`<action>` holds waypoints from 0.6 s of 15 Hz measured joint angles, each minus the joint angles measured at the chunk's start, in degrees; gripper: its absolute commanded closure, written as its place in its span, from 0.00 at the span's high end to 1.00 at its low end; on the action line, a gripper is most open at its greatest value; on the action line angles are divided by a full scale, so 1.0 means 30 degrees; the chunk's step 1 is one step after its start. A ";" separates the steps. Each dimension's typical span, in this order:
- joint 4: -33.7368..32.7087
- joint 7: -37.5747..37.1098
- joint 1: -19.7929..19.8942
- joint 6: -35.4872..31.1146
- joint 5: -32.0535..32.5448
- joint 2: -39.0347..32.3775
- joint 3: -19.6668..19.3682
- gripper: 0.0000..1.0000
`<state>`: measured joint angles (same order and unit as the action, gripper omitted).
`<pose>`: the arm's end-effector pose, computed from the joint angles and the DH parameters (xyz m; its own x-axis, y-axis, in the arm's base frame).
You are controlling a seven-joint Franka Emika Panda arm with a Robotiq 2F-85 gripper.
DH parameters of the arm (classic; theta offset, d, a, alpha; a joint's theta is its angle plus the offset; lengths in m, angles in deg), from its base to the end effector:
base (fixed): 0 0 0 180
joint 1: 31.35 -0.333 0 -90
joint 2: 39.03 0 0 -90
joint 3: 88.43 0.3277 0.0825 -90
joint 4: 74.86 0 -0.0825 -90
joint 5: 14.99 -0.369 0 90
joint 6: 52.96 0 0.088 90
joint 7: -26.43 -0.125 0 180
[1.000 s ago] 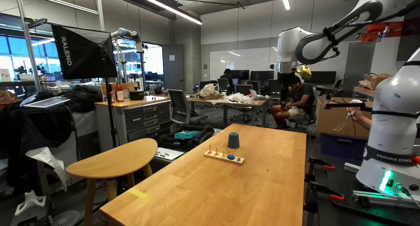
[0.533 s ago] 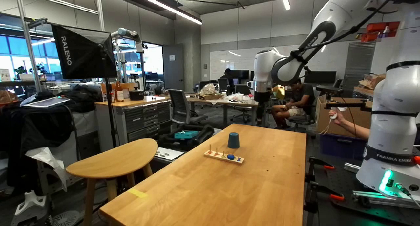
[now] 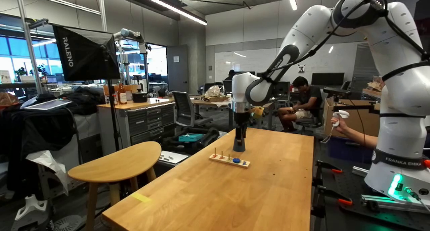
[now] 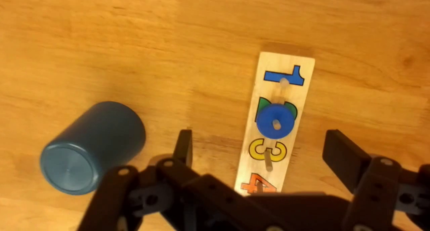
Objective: Remove the blue ring from the wooden stand
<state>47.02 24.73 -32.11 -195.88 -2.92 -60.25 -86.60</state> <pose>0.5702 0.0246 0.2380 0.9836 0.1803 -0.0082 0.1801 -0.9770 0.1146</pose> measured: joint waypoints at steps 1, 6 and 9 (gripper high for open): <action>-0.0669 -0.0020 -0.0224 0.0000 -0.0008 -0.0729 0.0007 1.00; -0.2720 -0.0342 -0.1122 0.0000 -0.0009 -0.2922 -0.0006 1.00; -0.3069 -0.0632 -0.1542 0.0000 -0.0009 -0.3476 -0.0013 1.00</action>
<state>37.81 22.83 -36.74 -195.88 -2.94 -70.68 -86.64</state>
